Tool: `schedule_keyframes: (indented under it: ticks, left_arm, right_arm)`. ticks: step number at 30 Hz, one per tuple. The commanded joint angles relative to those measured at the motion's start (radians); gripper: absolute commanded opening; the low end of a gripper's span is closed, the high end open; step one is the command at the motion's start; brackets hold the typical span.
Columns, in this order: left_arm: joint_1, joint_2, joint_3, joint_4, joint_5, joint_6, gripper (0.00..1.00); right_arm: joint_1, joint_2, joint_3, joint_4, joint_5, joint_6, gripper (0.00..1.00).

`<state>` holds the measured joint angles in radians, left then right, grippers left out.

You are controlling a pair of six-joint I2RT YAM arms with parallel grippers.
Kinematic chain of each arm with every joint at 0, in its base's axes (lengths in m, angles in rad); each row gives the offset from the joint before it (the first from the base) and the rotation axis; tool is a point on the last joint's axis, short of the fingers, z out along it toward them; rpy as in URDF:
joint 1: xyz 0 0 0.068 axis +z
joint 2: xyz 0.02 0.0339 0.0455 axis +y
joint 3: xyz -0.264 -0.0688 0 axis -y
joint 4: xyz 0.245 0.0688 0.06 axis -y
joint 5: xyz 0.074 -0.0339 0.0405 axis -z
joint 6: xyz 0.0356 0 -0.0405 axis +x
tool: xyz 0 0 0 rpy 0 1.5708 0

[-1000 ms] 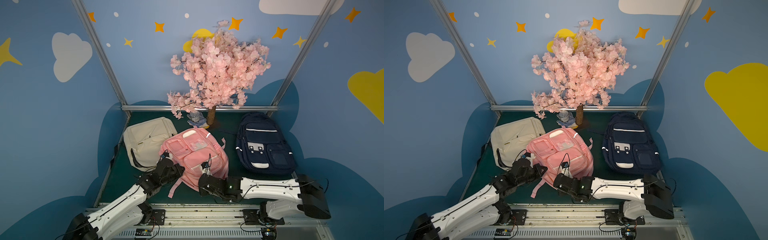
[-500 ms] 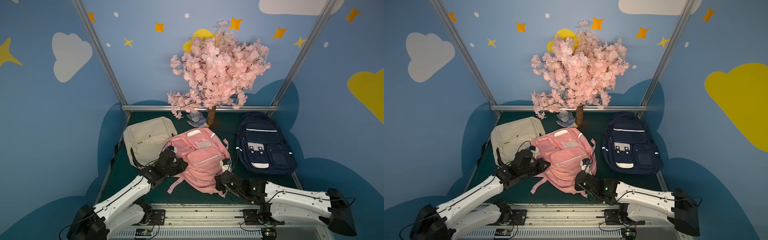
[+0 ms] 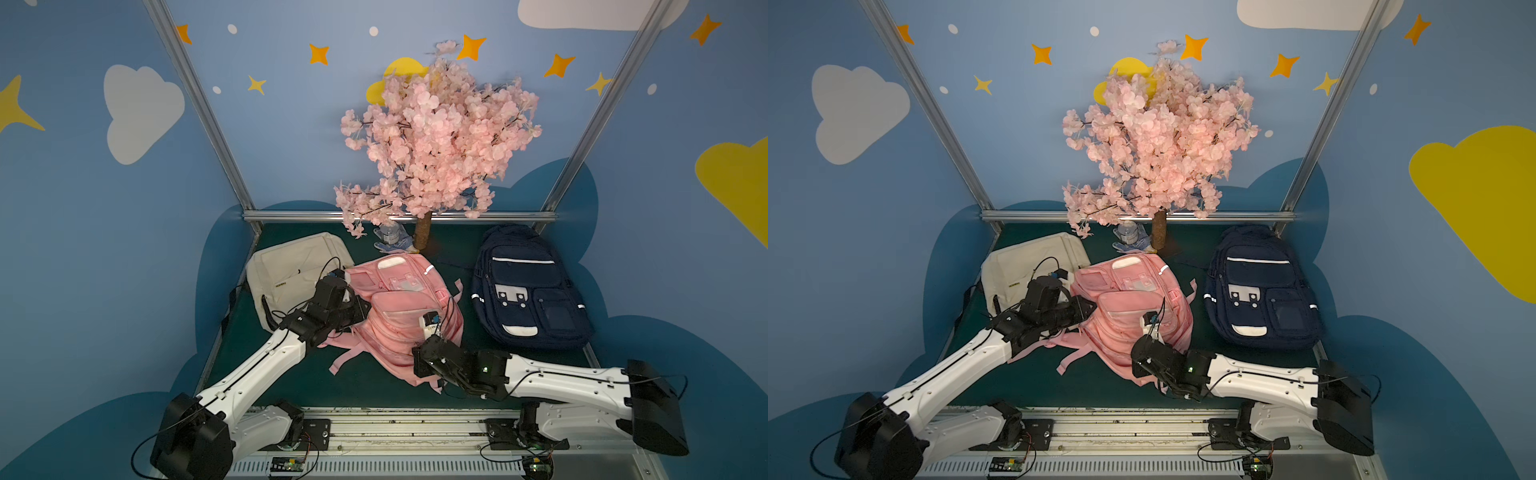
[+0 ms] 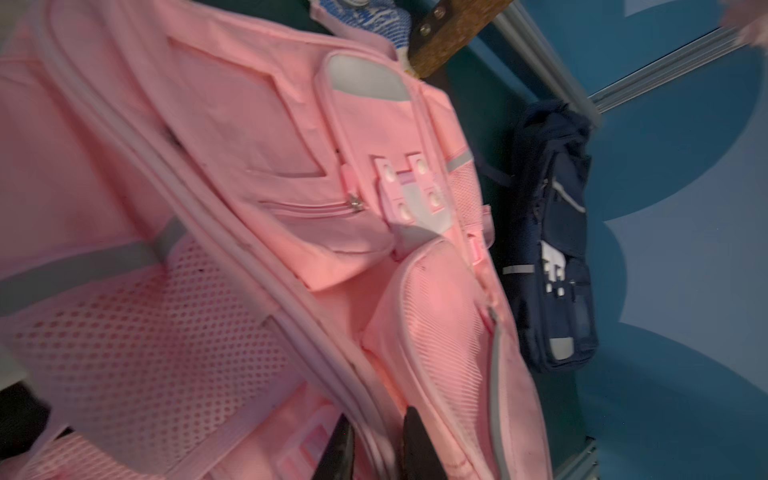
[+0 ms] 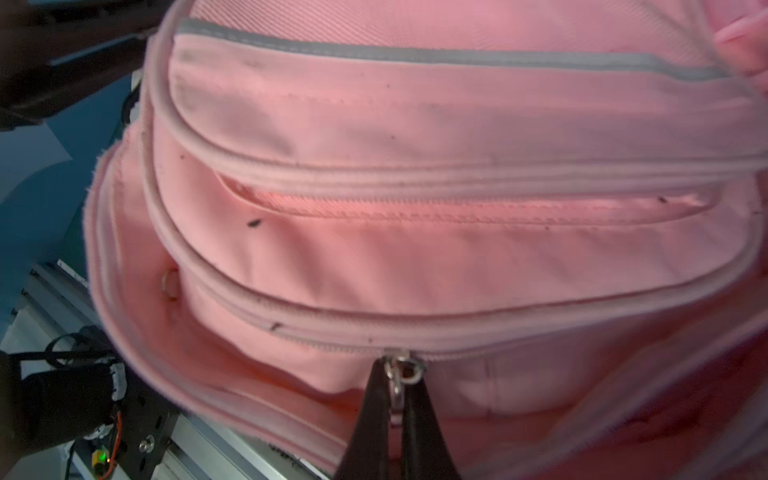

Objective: Zip up the backpack
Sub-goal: Zip the zipper on the backpack.

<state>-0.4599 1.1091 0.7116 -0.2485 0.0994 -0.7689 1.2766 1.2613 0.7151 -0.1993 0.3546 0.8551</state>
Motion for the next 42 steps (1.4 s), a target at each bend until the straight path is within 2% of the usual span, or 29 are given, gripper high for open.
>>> schedule_keyframes:
  ticks: [1, 5, 7, 10, 17, 22, 28, 32, 34, 42]
  left_arm:
    - [0.019, -0.105, -0.067, -0.06, -0.053, -0.012, 0.38]
    - [-0.005, -0.278, -0.133, -0.168, -0.049, -0.05, 0.49]
    - [-0.058, -0.346, -0.148, -0.172, -0.028, -0.033, 0.51]
    - [-0.182, -0.391, -0.128, -0.192, -0.056, 0.081, 0.52]
    - [-0.464, -0.3, -0.066, -0.098, -0.144, 0.34, 0.51]
    - [-0.585, -0.171, -0.015, -0.04, -0.242, 0.499, 0.51]
    - [-0.609, -0.079, 0.018, -0.032, -0.316, 0.605, 0.55]
    - [-0.609, -0.03, 0.026, -0.032, -0.288, 0.655, 0.52]
    - [-0.611, -0.015, 0.022, -0.032, -0.275, 0.666, 0.48]
    - [-0.611, -0.009, -0.015, -0.006, -0.237, 0.679, 0.19]
  right_arm:
    - [0.027, 0.08, 0.046, 0.119, -0.105, -0.025, 0.0]
    - [0.032, 0.145, 0.102, 0.055, -0.17, -0.057, 0.0]
    - [0.033, 0.143, 0.101, 0.042, -0.17, -0.062, 0.0]
    - [0.033, 0.109, 0.078, 0.045, -0.155, -0.067, 0.0]
    - [0.03, -0.031, -0.003, 0.086, -0.103, -0.068, 0.0]
    - [0.032, -0.115, -0.014, 0.07, -0.095, -0.102, 0.0]
    - [0.03, -0.172, -0.036, 0.079, -0.079, -0.156, 0.0]
    - [0.029, -0.199, -0.069, 0.111, -0.067, -0.179, 0.0]
    - [0.028, -0.209, -0.074, 0.112, -0.057, -0.185, 0.0]
    - [-0.005, -0.237, -0.073, 0.073, -0.046, -0.175, 0.0]
